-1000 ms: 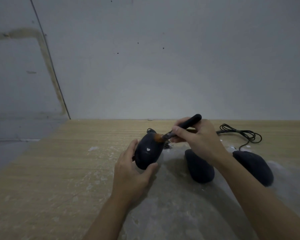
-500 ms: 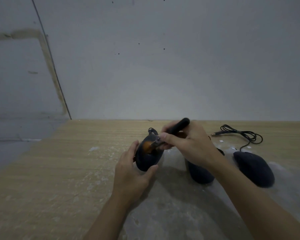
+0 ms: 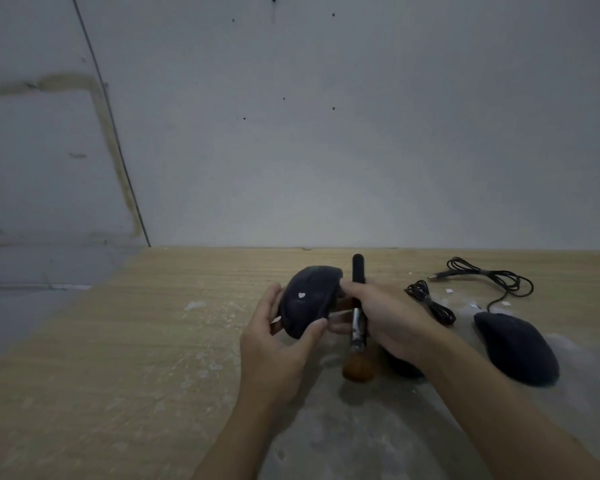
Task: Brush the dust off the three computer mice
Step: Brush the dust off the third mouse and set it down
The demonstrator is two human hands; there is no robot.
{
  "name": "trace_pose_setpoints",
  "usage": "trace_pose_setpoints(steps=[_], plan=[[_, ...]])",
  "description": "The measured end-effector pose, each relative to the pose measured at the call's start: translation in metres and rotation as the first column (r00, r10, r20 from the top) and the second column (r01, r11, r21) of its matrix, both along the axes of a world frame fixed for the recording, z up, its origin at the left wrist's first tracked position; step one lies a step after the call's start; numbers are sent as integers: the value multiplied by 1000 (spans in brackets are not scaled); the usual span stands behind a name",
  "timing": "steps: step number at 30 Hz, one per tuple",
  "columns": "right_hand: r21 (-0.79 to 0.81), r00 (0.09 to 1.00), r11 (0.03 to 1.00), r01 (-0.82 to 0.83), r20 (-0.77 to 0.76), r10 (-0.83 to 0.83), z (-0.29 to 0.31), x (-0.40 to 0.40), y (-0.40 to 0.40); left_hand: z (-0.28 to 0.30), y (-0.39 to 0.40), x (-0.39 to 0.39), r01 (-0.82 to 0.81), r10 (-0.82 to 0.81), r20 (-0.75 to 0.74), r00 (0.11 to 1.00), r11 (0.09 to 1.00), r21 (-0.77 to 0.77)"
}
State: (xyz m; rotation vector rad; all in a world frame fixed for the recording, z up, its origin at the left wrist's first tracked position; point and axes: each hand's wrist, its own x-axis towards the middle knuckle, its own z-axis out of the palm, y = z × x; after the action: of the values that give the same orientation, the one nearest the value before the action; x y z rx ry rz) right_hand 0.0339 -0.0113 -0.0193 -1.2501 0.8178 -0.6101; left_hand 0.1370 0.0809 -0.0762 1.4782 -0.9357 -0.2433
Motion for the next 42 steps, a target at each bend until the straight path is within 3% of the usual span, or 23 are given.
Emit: trace_pose_setpoints(steps=[4,6,10,15,18,21,24,26,29,32,37,40,42], plan=[[31,998,999,-10,69,8,-3,1,-1,3,0,-3,84,-84,-5,996,996,-14],[-1,999,1000,-26,36,26,-3,-1,-1,6,0,-2,132,-141,-162,977,989,-69],[-46,996,995,-85,-24,84,1,-4,-1,8,-2,7,233,-262,-552,792,965,-123],[-99,982,980,-173,-88,165,-2,-1,3,9,-1,12,385,-374,-690,620,911,-148],[-140,982,976,-165,-120,148,7,-5,4,7,0,19,359,-360,-699,619,920,-156],[-360,982,932,-39,-188,-32,20,-14,-2,4,1,22,323,-345,-697,629,931,-170],[-553,985,819,151,14,-171,28,-18,2,2,1,17,303,-319,-638,701,943,-138],[-574,977,795,197,178,-113,27,-15,9,-2,0,15,272,-290,-607,740,954,-125],[-718,992,687,115,125,-35,13,-5,16,-4,1,15,241,-255,-578,775,965,-102],[-825,991,550,129,95,-89,5,1,17,-4,1,15,229,-242,-568,786,969,-95],[-858,995,505,92,58,-82,7,-4,12,-5,-1,13,255,-263,-566,781,962,-96],[-823,1000,568,-4,-9,-6,8,-3,14,-8,-2,14,280,-277,-553,786,957,-81],[-837,999,547,12,-11,-39,8,-3,13,-8,-2,14,295,-282,-534,797,953,-63]])
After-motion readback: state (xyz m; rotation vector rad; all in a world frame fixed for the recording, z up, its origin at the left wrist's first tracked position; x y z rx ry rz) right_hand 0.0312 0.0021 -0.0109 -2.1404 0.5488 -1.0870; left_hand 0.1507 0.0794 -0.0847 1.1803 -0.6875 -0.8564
